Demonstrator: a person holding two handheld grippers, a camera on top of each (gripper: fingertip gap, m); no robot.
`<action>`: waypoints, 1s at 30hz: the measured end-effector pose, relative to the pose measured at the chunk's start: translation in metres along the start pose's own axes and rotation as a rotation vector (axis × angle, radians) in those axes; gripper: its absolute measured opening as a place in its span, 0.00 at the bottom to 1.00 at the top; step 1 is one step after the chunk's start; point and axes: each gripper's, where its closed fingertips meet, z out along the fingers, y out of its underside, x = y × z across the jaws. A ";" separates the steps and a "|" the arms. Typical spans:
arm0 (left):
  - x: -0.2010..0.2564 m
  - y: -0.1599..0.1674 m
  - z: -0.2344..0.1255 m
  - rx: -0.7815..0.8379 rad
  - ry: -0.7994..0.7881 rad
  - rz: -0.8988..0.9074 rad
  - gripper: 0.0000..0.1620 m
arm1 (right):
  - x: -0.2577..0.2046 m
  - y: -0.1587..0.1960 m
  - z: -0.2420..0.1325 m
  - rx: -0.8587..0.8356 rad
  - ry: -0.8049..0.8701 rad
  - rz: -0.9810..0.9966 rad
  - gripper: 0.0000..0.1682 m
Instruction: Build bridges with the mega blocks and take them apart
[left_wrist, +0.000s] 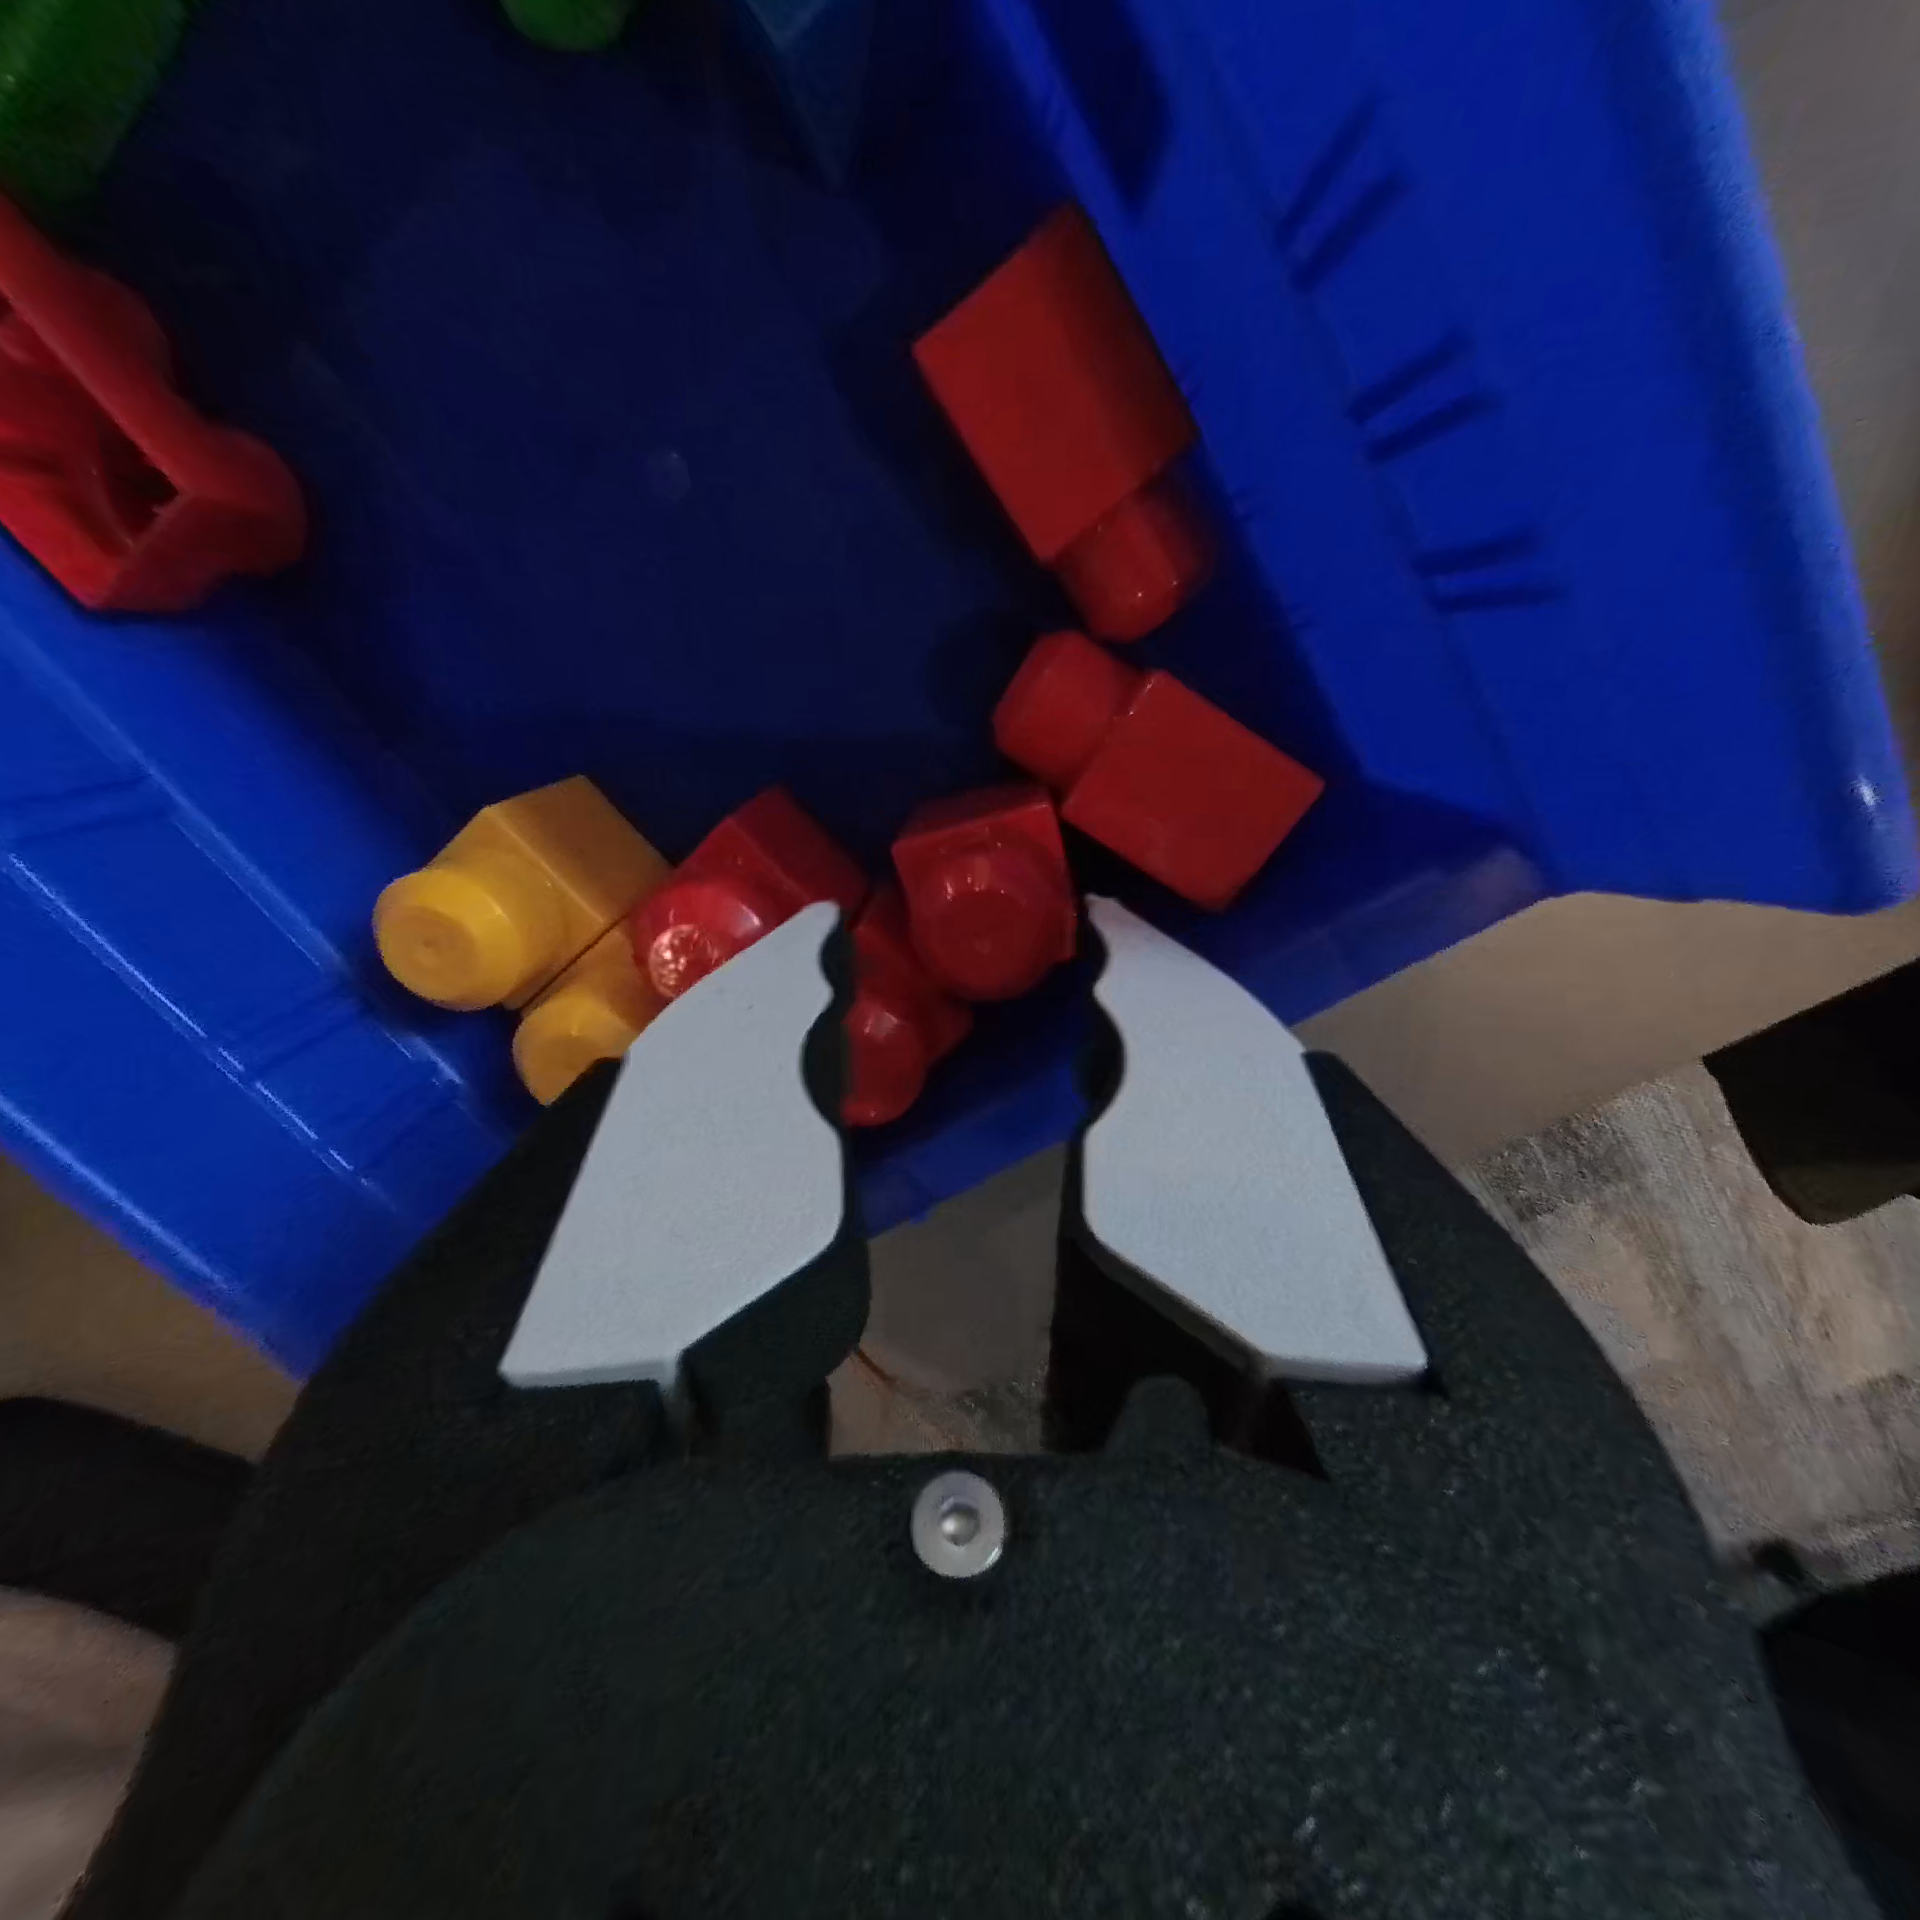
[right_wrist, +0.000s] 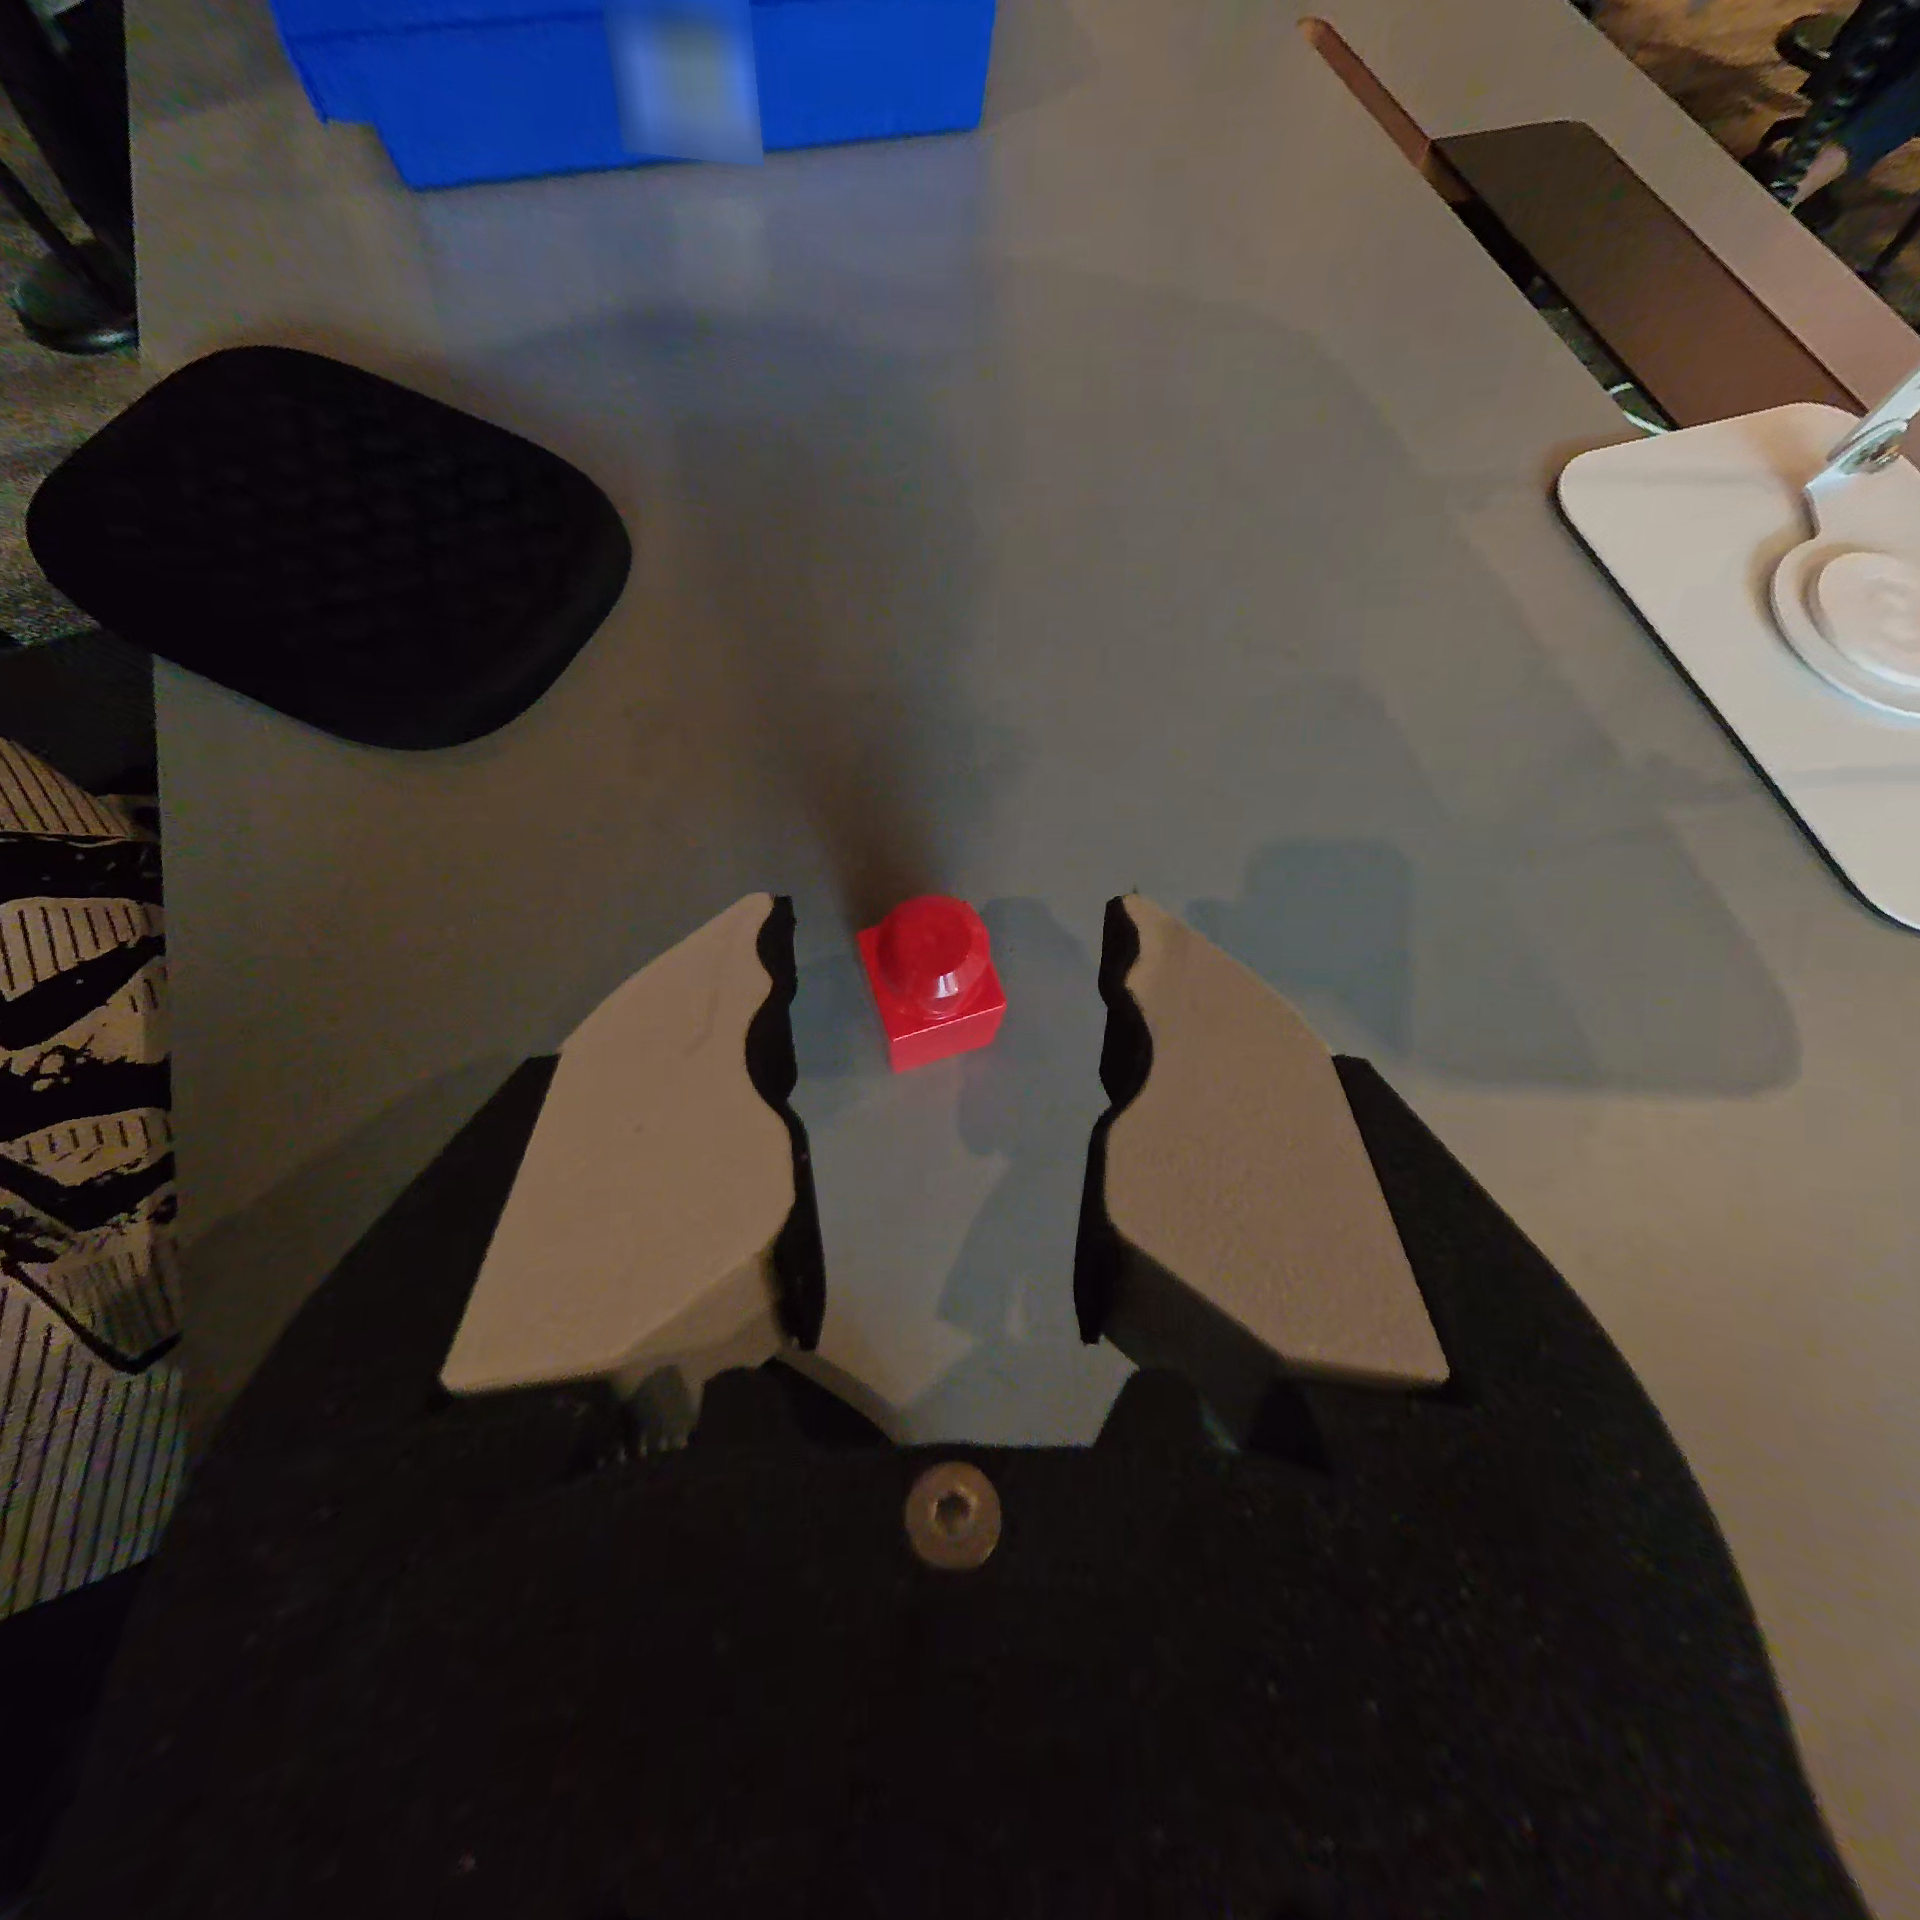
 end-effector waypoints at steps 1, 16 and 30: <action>0.000 -0.001 0.001 0.006 0.000 0.003 0.18 | 0.000 0.000 0.000 0.001 -0.001 0.000 0.34; 0.025 -0.065 -0.095 0.207 -0.073 0.279 0.18 | -0.023 -0.029 0.004 0.022 -0.072 -0.092 0.33; 0.241 -0.196 -0.128 0.429 0.127 1.006 0.18 | -0.112 -0.130 0.042 0.264 -0.220 -0.257 0.35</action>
